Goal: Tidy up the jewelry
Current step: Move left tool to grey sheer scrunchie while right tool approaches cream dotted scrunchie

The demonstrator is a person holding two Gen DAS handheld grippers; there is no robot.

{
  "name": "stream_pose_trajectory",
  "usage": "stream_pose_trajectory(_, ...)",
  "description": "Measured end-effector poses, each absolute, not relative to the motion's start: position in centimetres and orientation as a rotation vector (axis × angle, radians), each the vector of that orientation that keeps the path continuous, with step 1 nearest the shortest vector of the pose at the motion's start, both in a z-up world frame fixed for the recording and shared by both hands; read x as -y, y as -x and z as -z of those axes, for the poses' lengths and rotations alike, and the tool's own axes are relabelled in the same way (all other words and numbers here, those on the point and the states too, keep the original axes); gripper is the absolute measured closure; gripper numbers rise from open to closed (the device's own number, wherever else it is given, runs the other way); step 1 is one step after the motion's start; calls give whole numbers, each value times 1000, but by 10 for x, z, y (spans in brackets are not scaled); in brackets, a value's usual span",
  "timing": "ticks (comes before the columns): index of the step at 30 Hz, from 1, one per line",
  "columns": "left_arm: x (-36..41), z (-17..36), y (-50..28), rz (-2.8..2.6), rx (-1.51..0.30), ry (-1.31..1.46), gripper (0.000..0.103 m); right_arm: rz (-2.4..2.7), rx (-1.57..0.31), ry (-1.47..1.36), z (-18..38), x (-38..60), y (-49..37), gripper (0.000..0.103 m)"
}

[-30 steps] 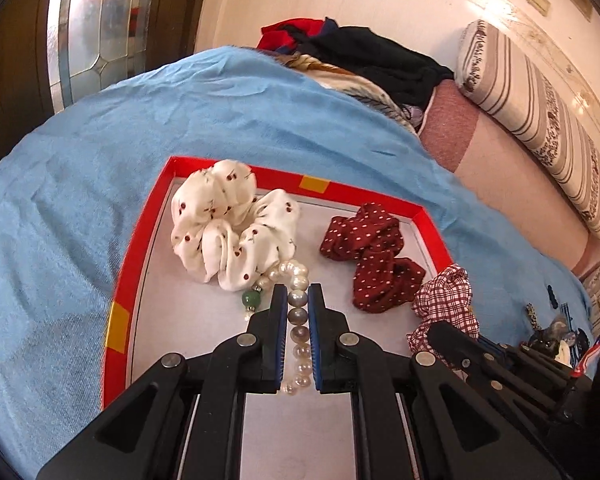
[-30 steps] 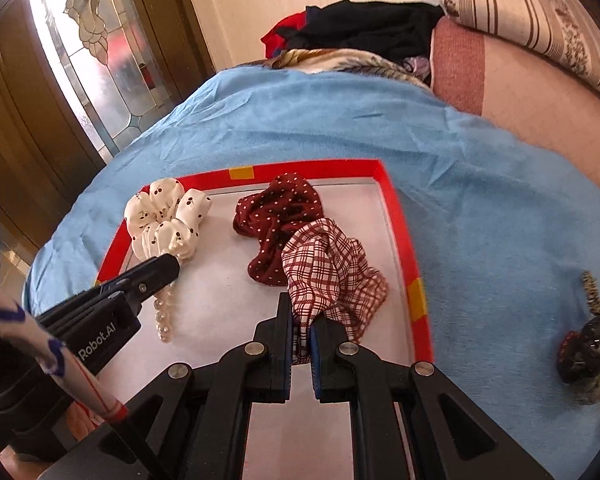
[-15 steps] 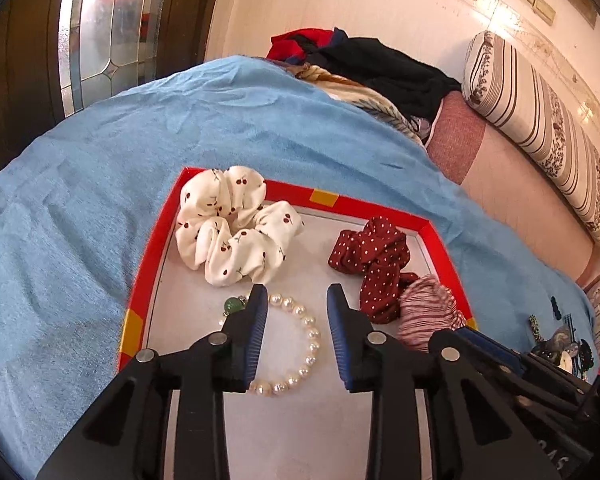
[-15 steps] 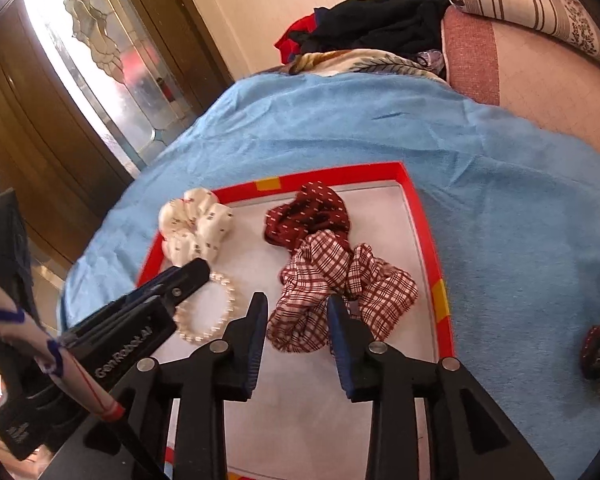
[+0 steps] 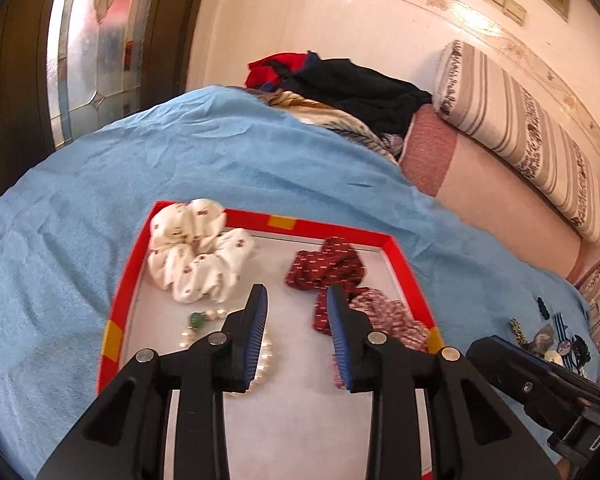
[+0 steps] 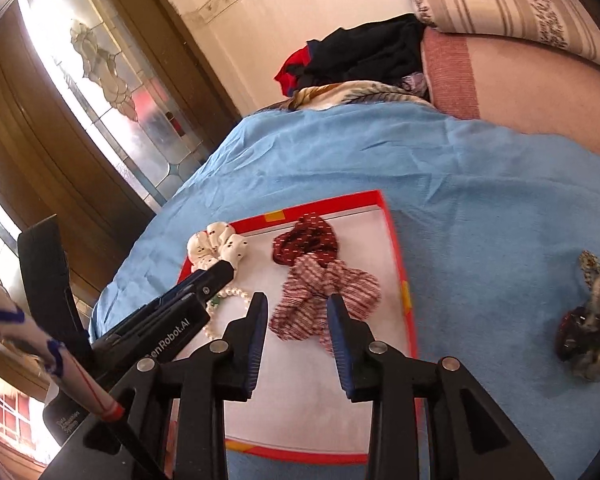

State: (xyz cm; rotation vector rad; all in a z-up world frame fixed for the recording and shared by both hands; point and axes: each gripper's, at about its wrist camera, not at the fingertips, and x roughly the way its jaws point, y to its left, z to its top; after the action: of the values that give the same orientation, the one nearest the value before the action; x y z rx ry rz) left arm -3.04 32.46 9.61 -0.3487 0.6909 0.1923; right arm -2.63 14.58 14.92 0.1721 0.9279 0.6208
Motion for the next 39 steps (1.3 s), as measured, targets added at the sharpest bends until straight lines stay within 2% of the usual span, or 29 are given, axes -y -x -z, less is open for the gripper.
stream_pose_trajectory(16, -211, -108, 20, -14, -665, 180, 73, -465, -913, -318, -145, 20, 50, 70)
stream_pose_trajectory(19, -181, -107, 24, 46, -660, 138, 70, -433, -912, -325, -141, 50, 56, 70)
stream_pose_trajectory(21, -166, -103, 27, 101, -673, 142, 66, -416, -908, -335, -138, 68, 59, 70)
stream_pose_trajectory(28, -137, -85, 36, 206, -740, 197, 66, -324, -847, -489, -127, 154, 54, 70)
stream_pose_trajectory(39, -80, -65, 42, 235, -810, 84, 66, -291, -852, -660, -124, 204, 38, 69)
